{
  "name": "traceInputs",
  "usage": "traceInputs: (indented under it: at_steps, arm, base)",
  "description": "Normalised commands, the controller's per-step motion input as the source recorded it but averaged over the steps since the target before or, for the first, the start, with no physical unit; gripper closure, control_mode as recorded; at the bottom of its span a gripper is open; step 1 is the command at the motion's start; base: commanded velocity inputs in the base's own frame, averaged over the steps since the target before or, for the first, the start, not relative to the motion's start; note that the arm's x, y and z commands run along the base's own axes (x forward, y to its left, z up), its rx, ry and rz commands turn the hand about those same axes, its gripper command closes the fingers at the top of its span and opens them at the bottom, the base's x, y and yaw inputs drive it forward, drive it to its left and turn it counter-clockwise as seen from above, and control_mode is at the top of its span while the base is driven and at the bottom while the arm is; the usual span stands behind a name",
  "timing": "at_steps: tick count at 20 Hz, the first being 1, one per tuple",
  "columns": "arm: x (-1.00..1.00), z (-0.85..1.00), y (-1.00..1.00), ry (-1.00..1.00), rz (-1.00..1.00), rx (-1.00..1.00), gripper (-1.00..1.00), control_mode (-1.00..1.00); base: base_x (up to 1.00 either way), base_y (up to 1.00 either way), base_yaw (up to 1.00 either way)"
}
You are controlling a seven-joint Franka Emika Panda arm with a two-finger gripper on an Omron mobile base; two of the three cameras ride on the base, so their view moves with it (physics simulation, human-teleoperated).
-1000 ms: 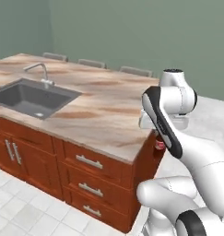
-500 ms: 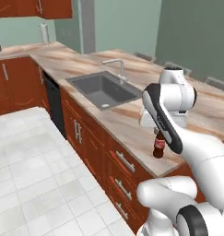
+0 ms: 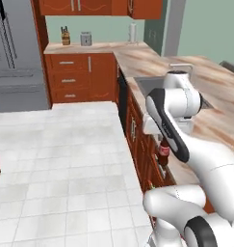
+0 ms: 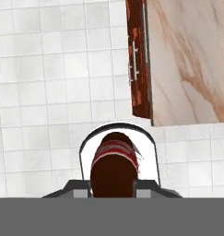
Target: Move the drinks to the dining counter.
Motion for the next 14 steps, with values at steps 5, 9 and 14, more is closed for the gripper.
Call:
traceInputs:
  at_steps: [5,9,14]
  arm:
    - [0.00,0.00,0.00,0.00,0.00,0.00,1.00,1.00]
    - [0.00,0.00,0.00,0.00,0.00,0.00,1.00,1.00]
    - [0.00,0.00,0.00,0.00,0.00,0.00,1.00,1.00]
  base:
    - [-0.04,-1.00,-0.02]
    - [0.02,-1.00,-0.39]
    - [0.31,-0.99,-0.42]
